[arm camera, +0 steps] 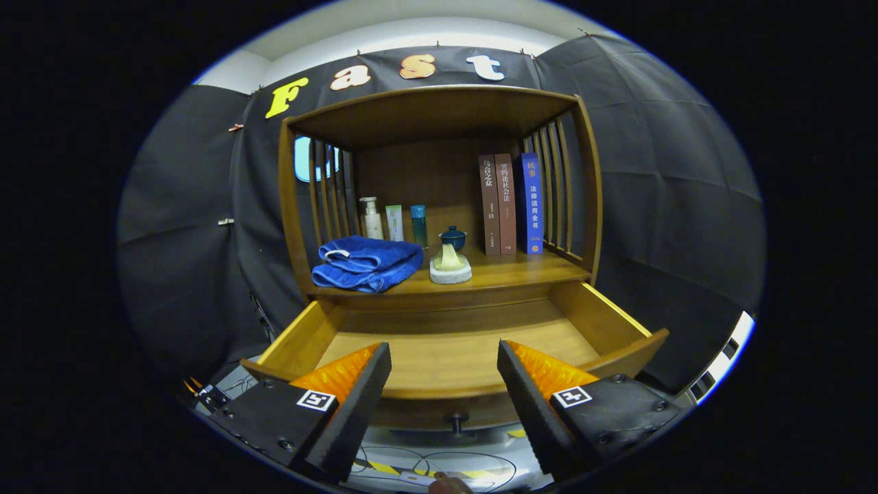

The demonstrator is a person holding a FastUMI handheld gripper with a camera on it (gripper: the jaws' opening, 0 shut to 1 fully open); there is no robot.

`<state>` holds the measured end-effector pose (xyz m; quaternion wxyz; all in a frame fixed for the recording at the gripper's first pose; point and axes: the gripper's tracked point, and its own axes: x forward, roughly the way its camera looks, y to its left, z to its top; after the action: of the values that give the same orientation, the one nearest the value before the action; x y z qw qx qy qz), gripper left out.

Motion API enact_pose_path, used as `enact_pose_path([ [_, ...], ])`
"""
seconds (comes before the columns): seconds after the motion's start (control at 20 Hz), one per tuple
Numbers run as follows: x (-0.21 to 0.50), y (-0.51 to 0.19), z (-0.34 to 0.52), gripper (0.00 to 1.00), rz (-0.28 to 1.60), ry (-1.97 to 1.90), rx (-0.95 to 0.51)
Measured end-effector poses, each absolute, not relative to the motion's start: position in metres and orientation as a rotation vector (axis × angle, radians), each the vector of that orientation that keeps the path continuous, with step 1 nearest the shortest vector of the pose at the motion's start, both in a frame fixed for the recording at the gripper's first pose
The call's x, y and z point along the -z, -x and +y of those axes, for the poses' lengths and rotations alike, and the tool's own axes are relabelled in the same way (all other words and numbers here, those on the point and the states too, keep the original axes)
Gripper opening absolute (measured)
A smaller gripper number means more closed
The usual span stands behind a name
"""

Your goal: Pull open the drawer, take out the items inside it, and place them on the countertop above the cabinet.

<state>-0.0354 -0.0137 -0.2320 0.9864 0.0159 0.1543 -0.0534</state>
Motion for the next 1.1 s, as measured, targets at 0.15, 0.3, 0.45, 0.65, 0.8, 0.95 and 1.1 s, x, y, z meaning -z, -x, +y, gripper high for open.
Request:
enact_pose_path([
  [0.15,0.254,0.065,-0.015,0.99,0.310,-0.013,0.118],
  [0.3,0.272,0.076,-0.017,0.99,0.329,-0.027,0.133],
  [0.45,0.293,0.077,-0.018,1.00,0.376,-0.038,0.136],
  [0.65,0.310,0.061,-0.024,1.00,0.397,-0.036,0.126],
  [0.8,0.319,0.052,-0.030,1.00,0.427,-0.073,0.135],
  [0.95,0.323,0.043,-0.035,1.00,0.435,-0.068,0.138],
  [1.1,0.323,0.041,-0.033,1.00,0.436,-0.062,0.118],
])
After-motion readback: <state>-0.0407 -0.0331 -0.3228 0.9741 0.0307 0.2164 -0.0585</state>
